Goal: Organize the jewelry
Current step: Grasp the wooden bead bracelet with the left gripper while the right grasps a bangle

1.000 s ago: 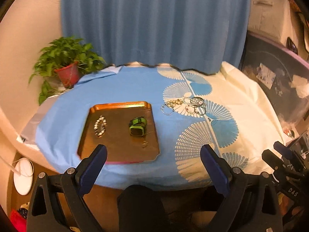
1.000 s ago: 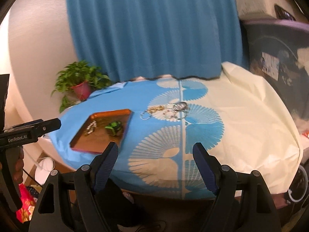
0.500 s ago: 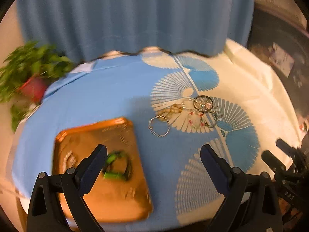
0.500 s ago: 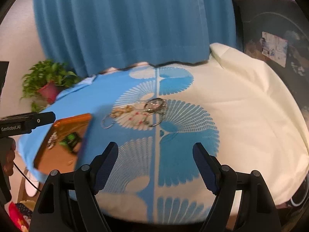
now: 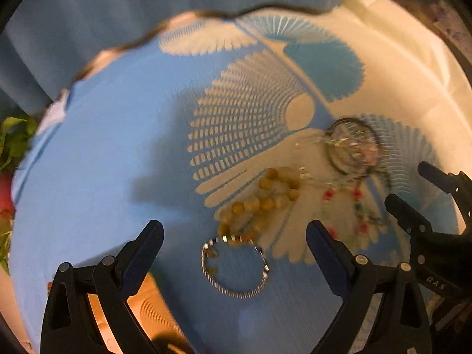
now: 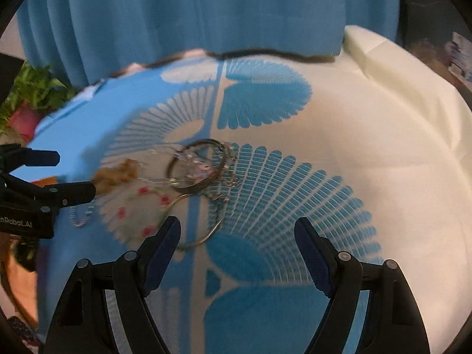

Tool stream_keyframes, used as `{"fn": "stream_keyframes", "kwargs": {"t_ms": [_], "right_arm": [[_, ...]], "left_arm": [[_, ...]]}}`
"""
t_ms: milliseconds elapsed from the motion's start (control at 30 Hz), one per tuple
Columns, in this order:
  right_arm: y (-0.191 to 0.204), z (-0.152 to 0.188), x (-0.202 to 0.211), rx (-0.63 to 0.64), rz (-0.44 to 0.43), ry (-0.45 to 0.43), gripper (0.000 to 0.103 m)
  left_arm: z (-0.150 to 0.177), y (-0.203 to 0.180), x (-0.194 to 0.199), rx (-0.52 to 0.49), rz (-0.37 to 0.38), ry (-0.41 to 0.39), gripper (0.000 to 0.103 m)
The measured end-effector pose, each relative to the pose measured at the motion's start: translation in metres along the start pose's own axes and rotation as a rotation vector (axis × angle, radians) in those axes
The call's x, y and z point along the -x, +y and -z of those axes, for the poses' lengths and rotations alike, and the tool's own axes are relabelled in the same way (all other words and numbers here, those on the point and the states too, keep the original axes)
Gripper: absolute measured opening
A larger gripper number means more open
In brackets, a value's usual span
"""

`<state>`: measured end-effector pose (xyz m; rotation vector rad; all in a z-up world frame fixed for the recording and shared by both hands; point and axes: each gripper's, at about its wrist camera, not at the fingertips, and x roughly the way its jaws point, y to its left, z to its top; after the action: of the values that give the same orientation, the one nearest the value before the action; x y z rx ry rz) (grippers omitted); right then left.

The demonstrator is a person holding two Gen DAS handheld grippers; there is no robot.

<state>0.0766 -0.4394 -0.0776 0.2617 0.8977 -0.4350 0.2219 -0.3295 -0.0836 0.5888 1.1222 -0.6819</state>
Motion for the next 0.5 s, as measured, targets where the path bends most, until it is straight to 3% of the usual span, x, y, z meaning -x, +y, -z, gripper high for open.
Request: {"fn": "stream_keyframes", "kwargs": {"t_ms": [167, 267, 300, 333, 367, 400, 433, 467, 500], "right_arm": [[0.007, -0.004, -0.018, 0.076, 0.037, -0.014, 0.082], [0.009, -0.006, -0.021, 0.085, 0.026, -0.010, 0.087], [0.009, -0.007, -0.021, 0.085, 0.026, -0.010, 0.088], [0.009, -0.007, -0.022, 0.086, 0.025, -0.010, 0.088], [0.010, -0.008, -0.021, 0.087, 0.023, -0.012, 0.087], [0.011, -0.008, -0.020, 0.095, 0.018, -0.023, 0.074], [0.013, -0.008, -0.016, 0.111, 0.010, -0.042, 0.036], [0.016, -0.006, -0.014, 0.127, 0.011, -0.050, 0.012], [0.019, -0.005, -0.014, 0.137, 0.026, -0.051, 0.006]], "left_arm": [[-0.010, 0.012, -0.027, 0.000, 0.007, 0.046, 0.097], [-0.010, 0.013, -0.028, -0.009, 0.049, 0.031, 0.091], [-0.010, 0.012, -0.026, -0.015, 0.094, 0.024, 0.073], [-0.012, 0.010, -0.023, -0.024, 0.117, 0.010, 0.045], [-0.014, 0.004, -0.019, -0.055, 0.128, -0.007, 0.024], [-0.015, 0.001, -0.018, -0.077, 0.139, -0.005, 0.010], [-0.014, -0.004, -0.017, -0.095, 0.164, 0.008, 0.010], [-0.012, -0.008, -0.016, -0.095, 0.169, 0.008, 0.010], [-0.011, -0.010, -0.015, -0.097, 0.167, 0.006, 0.010]]}}
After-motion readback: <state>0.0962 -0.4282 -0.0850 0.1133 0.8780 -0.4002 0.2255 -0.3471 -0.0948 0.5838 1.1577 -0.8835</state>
